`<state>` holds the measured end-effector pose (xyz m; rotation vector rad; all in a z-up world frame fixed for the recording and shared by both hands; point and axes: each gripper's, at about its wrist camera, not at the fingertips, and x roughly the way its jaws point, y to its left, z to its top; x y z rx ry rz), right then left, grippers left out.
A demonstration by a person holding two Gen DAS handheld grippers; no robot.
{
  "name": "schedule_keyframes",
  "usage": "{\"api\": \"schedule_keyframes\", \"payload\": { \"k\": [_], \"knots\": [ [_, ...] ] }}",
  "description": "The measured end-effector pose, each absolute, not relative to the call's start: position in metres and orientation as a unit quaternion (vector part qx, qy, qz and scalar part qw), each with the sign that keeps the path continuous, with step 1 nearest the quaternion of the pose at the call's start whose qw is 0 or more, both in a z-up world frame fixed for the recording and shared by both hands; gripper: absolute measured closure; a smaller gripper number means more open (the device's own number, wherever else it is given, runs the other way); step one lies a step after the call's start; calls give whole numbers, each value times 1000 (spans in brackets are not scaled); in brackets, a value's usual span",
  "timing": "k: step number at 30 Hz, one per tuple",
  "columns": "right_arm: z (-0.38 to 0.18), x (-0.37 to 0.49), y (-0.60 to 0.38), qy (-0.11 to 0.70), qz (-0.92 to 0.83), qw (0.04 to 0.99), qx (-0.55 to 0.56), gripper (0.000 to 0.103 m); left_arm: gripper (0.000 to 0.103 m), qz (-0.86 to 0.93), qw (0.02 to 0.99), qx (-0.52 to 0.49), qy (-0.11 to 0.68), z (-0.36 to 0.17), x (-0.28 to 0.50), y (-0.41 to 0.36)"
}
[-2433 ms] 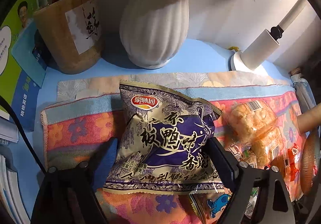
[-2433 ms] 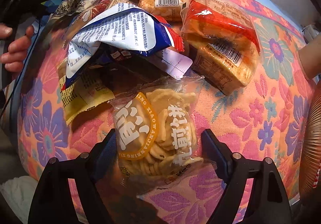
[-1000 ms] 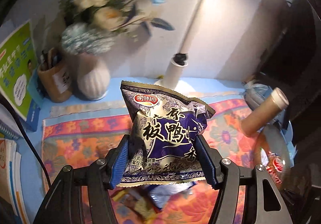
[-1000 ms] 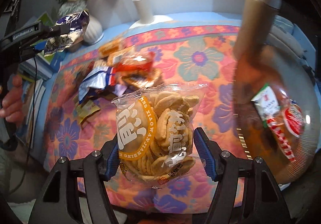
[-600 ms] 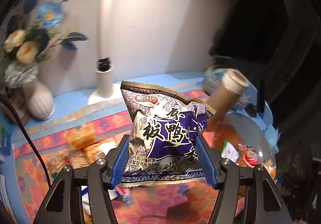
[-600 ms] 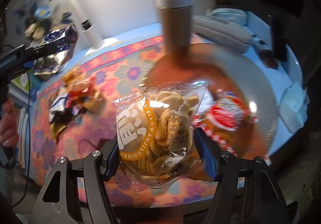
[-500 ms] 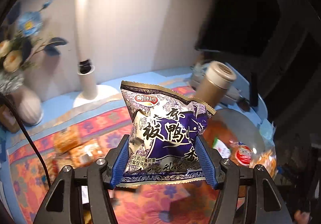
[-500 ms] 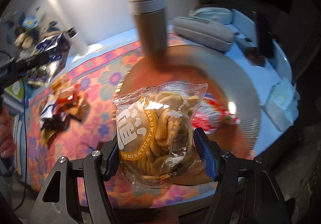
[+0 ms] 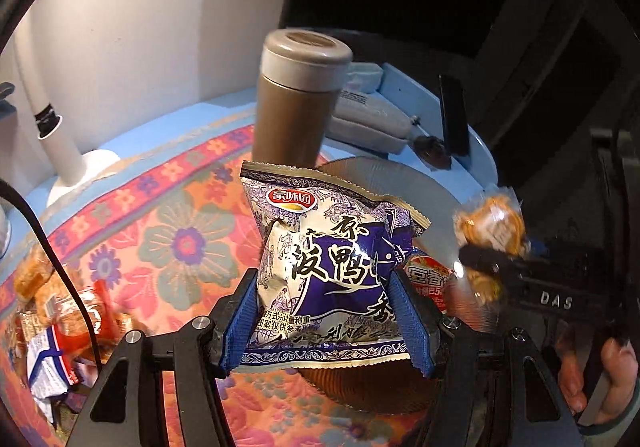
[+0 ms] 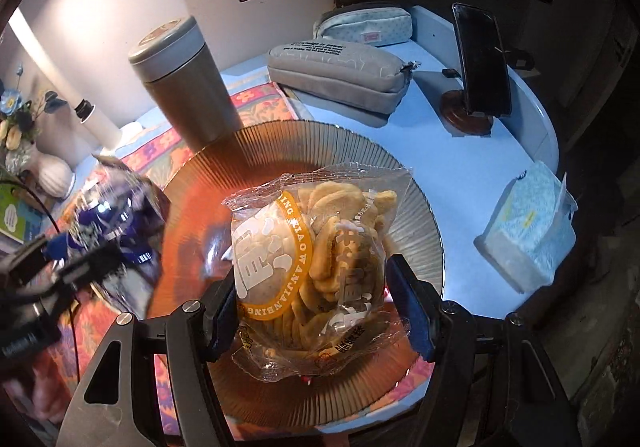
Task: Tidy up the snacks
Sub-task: 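Carry both bags over the glass bowl and open both tools to drop them, then move both tools back toward the bread packs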
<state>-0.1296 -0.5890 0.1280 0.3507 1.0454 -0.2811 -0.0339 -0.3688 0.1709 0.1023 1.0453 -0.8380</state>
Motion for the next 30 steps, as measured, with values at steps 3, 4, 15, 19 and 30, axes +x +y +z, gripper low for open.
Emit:
{"api": "schedule_keyframes", "payload": {
  "k": [3,4,15,19,30],
  "knots": [
    [126,-119,-596,494,-132,843,168,32,36,-402,773,51,488,167,-36,-381],
    [125,-116,-599,496,-129,841,173,32,33,-404,770,50,490,165,-36,-383],
    [111,-113,-612,507,-118,828,209,32,22,-371,778,38,505,158,-26,-359],
    [113,-111,-604,508,-112,829,206,32,22,-361,782,29,507,159,-22,-346],
    [125,-101,-564,506,-85,837,192,32,22,-323,797,6,511,163,-14,-300]
  ]
}}
